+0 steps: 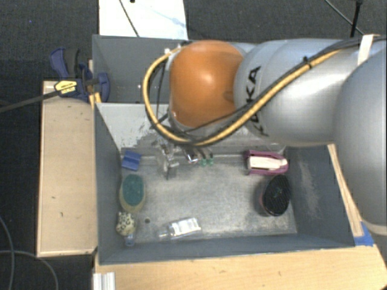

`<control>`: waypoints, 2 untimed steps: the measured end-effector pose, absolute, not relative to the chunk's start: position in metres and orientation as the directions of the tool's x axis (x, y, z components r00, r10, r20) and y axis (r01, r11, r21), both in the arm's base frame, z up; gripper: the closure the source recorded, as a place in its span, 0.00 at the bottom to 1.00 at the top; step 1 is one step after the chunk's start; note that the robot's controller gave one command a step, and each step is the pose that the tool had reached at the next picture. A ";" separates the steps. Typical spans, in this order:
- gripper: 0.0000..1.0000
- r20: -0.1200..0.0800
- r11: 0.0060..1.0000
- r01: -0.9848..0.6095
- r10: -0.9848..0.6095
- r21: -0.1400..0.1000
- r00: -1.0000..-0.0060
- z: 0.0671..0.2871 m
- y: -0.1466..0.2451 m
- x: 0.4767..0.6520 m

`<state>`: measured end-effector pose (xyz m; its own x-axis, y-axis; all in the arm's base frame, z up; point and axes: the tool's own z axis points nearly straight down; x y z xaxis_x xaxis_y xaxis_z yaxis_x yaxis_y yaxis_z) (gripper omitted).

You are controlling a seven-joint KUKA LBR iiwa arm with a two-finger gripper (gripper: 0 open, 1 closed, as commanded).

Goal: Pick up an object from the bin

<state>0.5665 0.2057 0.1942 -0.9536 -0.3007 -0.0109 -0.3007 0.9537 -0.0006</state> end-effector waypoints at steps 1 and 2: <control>1.00 0.001 0.891 -0.453 -0.453 -0.001 -0.891 0.153 0.162 0.572; 1.00 0.001 0.929 -0.369 -0.369 0.001 -0.929 0.149 0.166 0.515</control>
Offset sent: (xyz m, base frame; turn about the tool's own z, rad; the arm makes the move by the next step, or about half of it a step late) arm 0.0051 -0.0424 -0.0406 -0.1675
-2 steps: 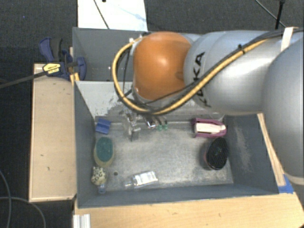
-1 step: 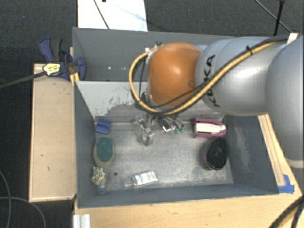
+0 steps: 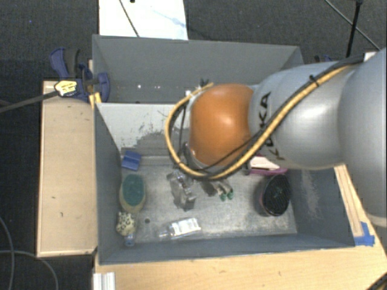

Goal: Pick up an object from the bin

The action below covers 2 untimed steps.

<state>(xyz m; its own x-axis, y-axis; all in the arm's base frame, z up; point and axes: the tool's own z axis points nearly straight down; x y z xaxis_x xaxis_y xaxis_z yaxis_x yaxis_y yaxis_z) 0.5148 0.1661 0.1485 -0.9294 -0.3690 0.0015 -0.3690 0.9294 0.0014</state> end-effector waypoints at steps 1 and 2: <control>0.00 -0.002 0.931 -0.365 -0.365 0.001 -0.931 0.149 0.166 0.517; 0.00 0.006 0.941 -0.338 -0.338 0.001 -0.941 0.077 0.171 0.495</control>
Offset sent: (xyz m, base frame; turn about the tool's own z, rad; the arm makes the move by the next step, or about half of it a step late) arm 0.0000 0.0000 0.0000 0.0000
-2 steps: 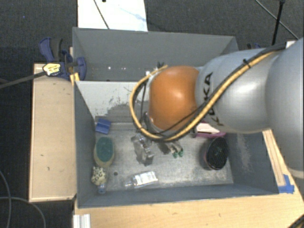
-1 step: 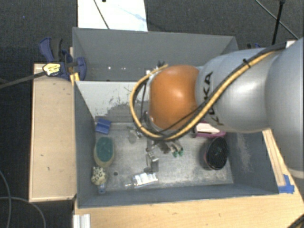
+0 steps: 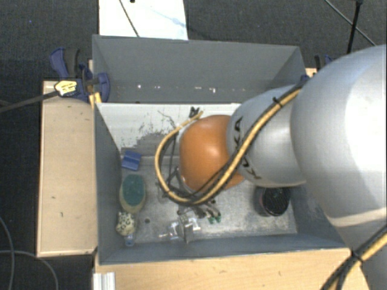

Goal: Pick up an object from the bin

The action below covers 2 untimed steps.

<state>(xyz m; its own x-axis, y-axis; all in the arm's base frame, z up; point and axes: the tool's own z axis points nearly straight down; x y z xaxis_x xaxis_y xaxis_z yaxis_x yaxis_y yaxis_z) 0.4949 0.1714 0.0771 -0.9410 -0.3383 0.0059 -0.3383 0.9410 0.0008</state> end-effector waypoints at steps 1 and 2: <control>0.00 -0.006 0.891 -0.454 -0.454 0.002 -0.891 0.072 0.135 0.486; 1.00 -0.011 0.892 -0.451 -0.451 0.000 -0.892 0.074 0.136 0.488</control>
Offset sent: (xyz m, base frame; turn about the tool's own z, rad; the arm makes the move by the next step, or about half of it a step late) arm -0.0109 -0.0377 -0.0071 -0.1282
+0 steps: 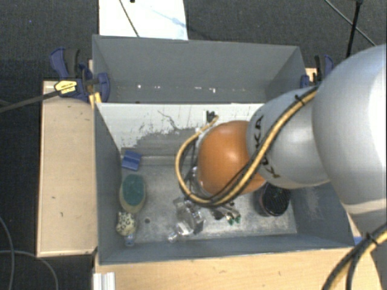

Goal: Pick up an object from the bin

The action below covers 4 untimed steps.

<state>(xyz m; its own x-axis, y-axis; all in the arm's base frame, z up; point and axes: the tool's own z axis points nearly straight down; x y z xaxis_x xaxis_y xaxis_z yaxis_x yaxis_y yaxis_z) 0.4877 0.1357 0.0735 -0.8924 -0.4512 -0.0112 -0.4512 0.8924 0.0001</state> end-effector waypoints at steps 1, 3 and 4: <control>1.00 -0.011 0.906 -0.424 -0.424 -0.001 -0.906 0.186 0.143 0.492; 0.00 -0.005 0.953 -0.302 -0.302 0.001 -0.953 0.146 0.190 0.507; 0.00 -0.002 0.831 -0.556 -0.556 0.001 -0.831 0.078 0.252 0.575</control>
Offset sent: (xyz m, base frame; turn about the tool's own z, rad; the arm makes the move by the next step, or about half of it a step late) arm 0.0020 0.0069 0.1071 0.0310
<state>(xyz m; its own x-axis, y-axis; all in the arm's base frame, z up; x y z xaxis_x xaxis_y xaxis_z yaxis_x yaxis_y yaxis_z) 0.5754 0.2515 0.0778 -0.8313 -0.5558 -0.0024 -0.5558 0.8313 0.0014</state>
